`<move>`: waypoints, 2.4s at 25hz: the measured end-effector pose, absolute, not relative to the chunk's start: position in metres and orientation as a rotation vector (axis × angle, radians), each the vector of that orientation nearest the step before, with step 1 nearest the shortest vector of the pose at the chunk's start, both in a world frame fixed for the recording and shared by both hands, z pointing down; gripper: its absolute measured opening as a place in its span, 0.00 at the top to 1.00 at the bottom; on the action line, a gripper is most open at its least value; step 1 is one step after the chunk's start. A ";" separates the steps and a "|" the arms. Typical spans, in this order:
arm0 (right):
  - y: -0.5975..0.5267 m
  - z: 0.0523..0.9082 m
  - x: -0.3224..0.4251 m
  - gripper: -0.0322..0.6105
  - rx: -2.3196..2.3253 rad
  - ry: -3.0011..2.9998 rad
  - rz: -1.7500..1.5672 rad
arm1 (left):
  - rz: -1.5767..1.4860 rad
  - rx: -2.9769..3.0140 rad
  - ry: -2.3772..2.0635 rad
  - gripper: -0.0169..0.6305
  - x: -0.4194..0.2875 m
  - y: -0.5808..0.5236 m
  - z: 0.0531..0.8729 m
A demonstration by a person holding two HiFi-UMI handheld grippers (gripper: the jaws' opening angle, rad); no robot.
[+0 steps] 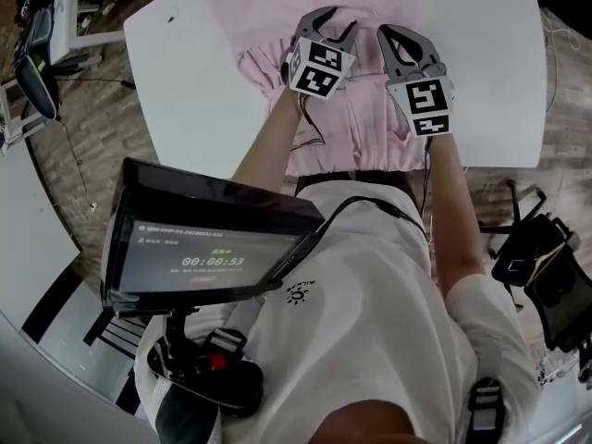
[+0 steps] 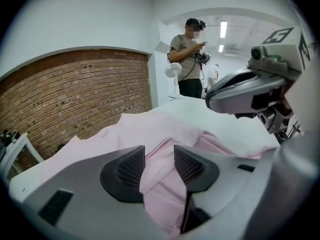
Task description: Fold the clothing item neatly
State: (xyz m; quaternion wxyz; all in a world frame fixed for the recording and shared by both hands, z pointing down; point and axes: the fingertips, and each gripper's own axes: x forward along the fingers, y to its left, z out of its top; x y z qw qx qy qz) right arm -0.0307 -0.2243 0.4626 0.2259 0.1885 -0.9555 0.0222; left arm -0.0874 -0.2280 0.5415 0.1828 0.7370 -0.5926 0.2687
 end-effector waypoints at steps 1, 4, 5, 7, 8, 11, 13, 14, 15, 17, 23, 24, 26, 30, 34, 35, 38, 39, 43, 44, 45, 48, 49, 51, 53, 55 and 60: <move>-0.225 0.467 -0.033 0.94 0.511 -2.632 0.063 | 0.768 2.057 -1.680 0.72 -0.095 -0.223 0.546; -0.223 0.481 -0.040 0.94 0.480 -2.620 0.058 | 0.792 1.993 -1.712 0.70 -0.120 -0.210 0.554; -0.223 0.486 -0.042 0.94 0.473 -2.615 0.053 | 0.799 1.973 -1.725 0.70 -0.128 -0.206 0.556; -0.225 0.494 -0.047 0.94 0.467 -2.602 0.034 | 0.817 1.935 -1.746 0.70 -0.143 -0.198 0.560; -0.225 0.499 -0.049 0.94 0.469 -2.592 0.013 | 0.829 1.920 -1.753 0.70 -0.149 -0.194 0.563; -0.228 0.512 -0.058 0.94 0.465 -2.549 -0.094 | 0.872 1.895 -1.746 0.70 -0.159 -0.181 0.573; -0.231 0.520 -0.070 0.94 0.448 -2.517 -0.152 | 0.892 1.883 -1.715 0.70 -0.161 -0.173 0.582; -0.233 0.526 -0.079 0.92 0.440 -2.497 -0.172 | 0.895 1.877 -1.692 0.70 -0.164 -0.170 0.588; -0.235 0.533 -0.091 0.86 0.431 -2.477 -0.189 | 0.894 1.872 -1.668 0.70 -0.170 -0.168 0.595; -0.239 0.549 -0.124 0.80 0.412 -2.446 -0.219 | 0.876 1.863 -1.637 0.70 -0.189 -0.164 0.608; -0.245 0.572 -0.151 0.80 0.408 -2.388 -0.257 | 0.770 1.866 -1.643 0.70 -0.193 -0.165 0.612; -0.246 0.573 -0.149 0.80 0.421 -2.376 -0.255 | 0.768 1.870 -1.648 0.70 -0.189 -0.165 0.610; -0.251 0.574 -0.141 0.81 0.453 -2.362 -0.243 | 0.762 1.880 -1.655 0.70 -0.184 -0.165 0.607; -0.263 0.561 -0.120 0.92 0.527 -2.367 -0.209 | 0.754 1.888 -1.667 0.70 -0.176 -0.164 0.602; -0.282 0.538 -0.101 0.92 0.616 -2.387 -0.214 | 0.751 1.890 -1.680 0.70 -0.175 -0.161 0.599; -0.290 0.533 -0.096 0.92 0.644 -2.389 -0.223 | 0.750 1.890 -1.681 0.70 -0.175 -0.159 0.599; -0.322 0.530 -0.080 0.92 0.705 -2.365 -0.229 | 0.747 1.893 -1.688 0.70 -0.179 -0.157 0.598; -0.333 0.534 -0.076 0.92 0.710 -2.350 -0.225 | 0.743 1.898 -1.691 0.70 -0.181 -0.157 0.598; -0.359 0.547 -0.075 0.92 0.662 -2.315 -0.211 | 0.724 1.895 -1.688 0.70 -0.188 -0.156 0.590; -0.362 0.551 -0.078 0.92 0.636 -2.321 -0.218 | 0.725 1.894 -1.684 0.70 -0.189 -0.154 0.589; -0.364 0.556 -0.081 0.92 0.607 -2.331 -0.232 | 0.727 1.895 -1.679 0.70 -0.191 -0.153 0.588; -0.375 0.558 -0.083 0.91 0.545 -2.331 -0.313 | 0.707 1.886 -1.676 0.70 -0.199 -0.150 0.587; -0.382 0.555 -0.081 0.91 0.537 -2.325 -0.342 | 0.687 1.875 -1.681 0.70 -0.203 -0.149 0.586; -0.391 0.545 -0.071 0.91 0.542 -2.316 -0.350 | 0.646 1.851 -1.692 0.70 -0.210 -0.149 0.583; -0.382 0.532 -0.067 0.92 0.525 -2.368 -0.262 | 0.629 1.850 -1.703 0.70 -0.214 -0.148 0.575; -0.354 0.521 -0.076 0.92 0.449 -2.466 -0.138 | 0.625 1.867 -1.741 0.70 -0.218 -0.150 0.563; -0.294 0.546 -0.109 0.92 0.260 -2.427 -0.160 | 0.649 1.852 -1.821 0.70 -0.245 -0.159 0.556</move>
